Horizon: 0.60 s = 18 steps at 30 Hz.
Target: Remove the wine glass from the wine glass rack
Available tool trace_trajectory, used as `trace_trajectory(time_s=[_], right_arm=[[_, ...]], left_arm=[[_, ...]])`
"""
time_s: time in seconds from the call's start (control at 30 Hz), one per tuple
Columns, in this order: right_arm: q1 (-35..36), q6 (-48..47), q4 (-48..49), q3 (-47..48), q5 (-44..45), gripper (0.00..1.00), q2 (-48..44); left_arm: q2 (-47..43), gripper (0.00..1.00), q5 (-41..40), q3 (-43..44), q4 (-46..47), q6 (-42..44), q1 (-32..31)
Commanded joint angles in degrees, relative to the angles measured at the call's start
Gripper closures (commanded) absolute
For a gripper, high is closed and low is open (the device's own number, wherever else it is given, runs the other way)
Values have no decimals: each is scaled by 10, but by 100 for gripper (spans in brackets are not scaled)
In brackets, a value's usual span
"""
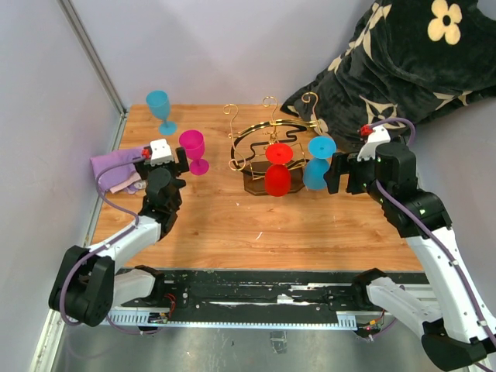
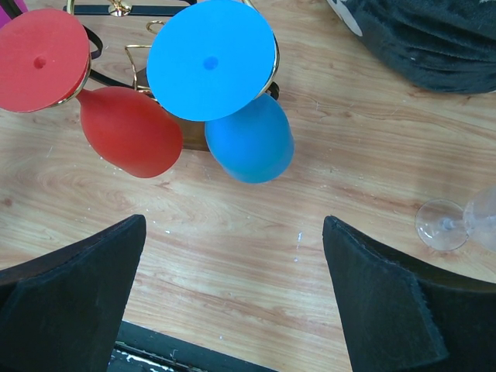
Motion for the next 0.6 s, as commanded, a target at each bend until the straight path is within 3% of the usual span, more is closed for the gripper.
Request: trace_trajectory(time_s=[0.0, 0.37, 0.47, 0.57], right_arm=[[-11, 0, 1, 14, 9, 3, 1], [-12, 87, 19, 35, -49, 14, 0], [-22, 126, 43, 40, -58, 21, 17], [-67, 159, 76, 44, -118, 34, 49]], left_arm=[[-35, 0, -2, 34, -39, -18, 4], [-120, 0, 83, 157, -297, -99, 4], [-120, 2, 122, 221, -383, -120, 3], [-108, 7, 180, 282, -445, -137, 3]])
